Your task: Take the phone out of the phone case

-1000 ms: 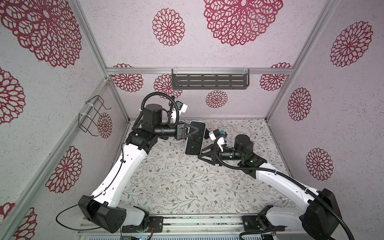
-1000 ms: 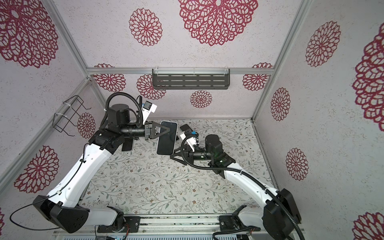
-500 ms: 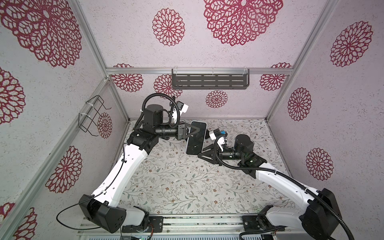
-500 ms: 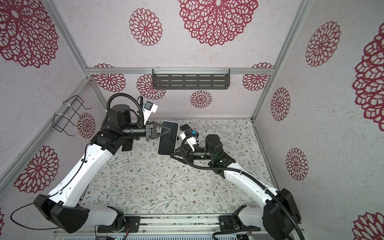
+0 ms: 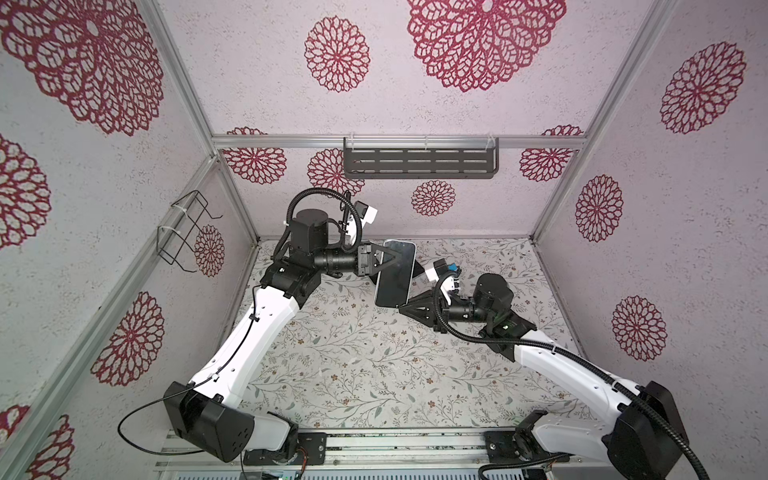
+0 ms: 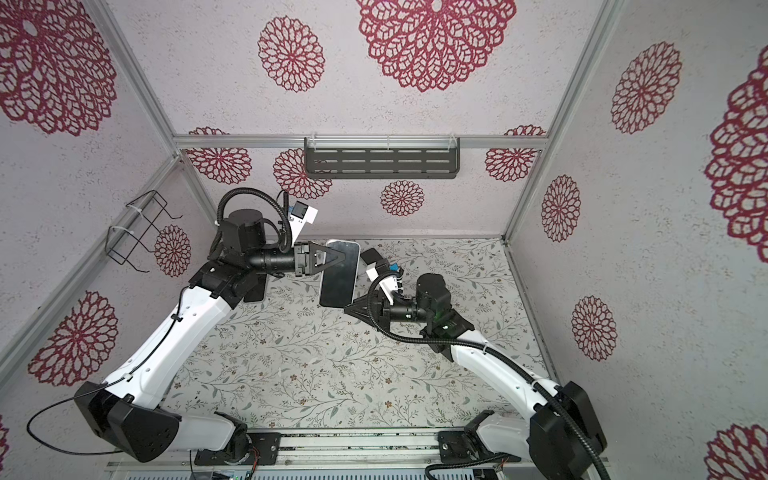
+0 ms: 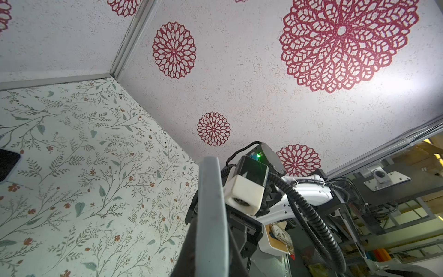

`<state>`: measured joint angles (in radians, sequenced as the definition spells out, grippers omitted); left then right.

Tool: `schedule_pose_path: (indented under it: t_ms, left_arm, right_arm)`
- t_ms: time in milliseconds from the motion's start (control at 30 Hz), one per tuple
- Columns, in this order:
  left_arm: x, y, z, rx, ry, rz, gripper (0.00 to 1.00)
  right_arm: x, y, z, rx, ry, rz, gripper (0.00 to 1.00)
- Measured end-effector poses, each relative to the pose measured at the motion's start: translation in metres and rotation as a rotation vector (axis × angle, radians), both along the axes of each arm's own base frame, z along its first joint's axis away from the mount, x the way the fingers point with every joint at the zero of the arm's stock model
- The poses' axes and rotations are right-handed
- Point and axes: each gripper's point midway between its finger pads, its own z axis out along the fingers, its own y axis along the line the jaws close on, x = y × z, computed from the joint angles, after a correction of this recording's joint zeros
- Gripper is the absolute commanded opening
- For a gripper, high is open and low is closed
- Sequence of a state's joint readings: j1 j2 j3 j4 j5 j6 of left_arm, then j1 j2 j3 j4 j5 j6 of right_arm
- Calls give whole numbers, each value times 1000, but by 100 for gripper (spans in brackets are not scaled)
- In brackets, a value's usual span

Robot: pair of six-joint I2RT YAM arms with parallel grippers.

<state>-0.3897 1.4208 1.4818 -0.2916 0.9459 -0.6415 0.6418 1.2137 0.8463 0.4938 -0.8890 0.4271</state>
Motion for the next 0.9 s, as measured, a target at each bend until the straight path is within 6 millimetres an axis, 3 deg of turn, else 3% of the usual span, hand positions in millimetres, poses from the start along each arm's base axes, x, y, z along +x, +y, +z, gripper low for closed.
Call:
schedule_pose_path:
  t_ms: [233,467,767,900]
  left_arm:
    - [18,-8,-7,-72,93,14,0]
    - [28,-10,-1,-157,117,46,0]
    - [41,-13,3,-260,214,112,0]
    - [34,-29,-2,-280,307,86,0]
  right_arm:
    - [12,-5,1,16,-38,-68,0]
    - [21,-8,7,46,-141,-139,0]
    - [28,-27,13,139,-317,-313,0]
    - [36,-28,12,132,-358,-373,0]
